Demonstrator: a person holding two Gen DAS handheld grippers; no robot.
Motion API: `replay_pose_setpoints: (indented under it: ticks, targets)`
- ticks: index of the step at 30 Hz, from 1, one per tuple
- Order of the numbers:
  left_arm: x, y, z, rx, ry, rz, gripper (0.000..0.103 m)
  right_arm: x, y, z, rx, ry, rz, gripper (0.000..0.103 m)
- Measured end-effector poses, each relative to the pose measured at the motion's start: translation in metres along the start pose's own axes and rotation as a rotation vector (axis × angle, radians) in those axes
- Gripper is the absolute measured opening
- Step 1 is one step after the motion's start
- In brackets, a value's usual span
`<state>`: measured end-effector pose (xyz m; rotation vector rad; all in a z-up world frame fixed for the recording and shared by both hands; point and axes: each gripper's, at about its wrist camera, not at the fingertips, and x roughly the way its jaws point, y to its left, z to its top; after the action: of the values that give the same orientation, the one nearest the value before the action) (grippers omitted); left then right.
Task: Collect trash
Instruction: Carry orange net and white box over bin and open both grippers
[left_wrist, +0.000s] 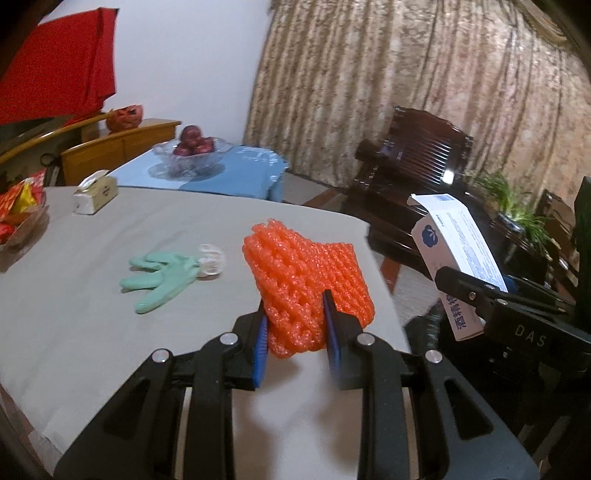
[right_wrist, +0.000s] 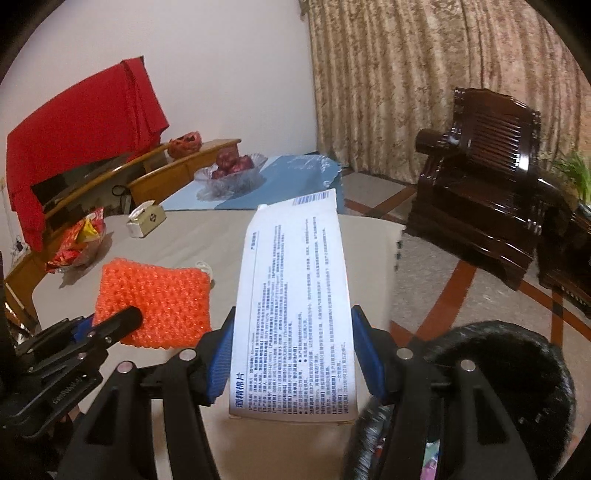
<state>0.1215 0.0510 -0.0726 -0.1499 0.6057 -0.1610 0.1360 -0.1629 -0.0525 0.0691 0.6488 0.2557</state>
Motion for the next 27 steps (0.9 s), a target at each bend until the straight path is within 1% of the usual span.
replay_pose_setpoints:
  ticks: [5, 11, 20, 24, 27]
  targets:
    - [-0.007, -0.032, -0.004, 0.039, 0.004, -0.053, 0.025, -0.029, -0.024, -0.011, 0.023, -0.013, -0.041, 0.058]
    - [-0.003, -0.073, -0.013, 0.098, 0.031, -0.125, 0.025, -0.055, -0.065, -0.03, 0.08, -0.009, -0.12, 0.058]
    - [0.013, -0.132, -0.032, 0.187, 0.077, -0.232, 0.025, -0.08, -0.122, -0.065, 0.178, 0.012, -0.239, 0.058]
    - [0.023, -0.157, -0.041, 0.225, 0.105, -0.28, 0.025, -0.084, -0.139, -0.077, 0.209, 0.021, -0.273, 0.058]
    - [0.031, -0.17, -0.047, 0.245, 0.124, -0.302, 0.025, -0.088, -0.15, -0.086, 0.228, 0.03, -0.294, 0.058]
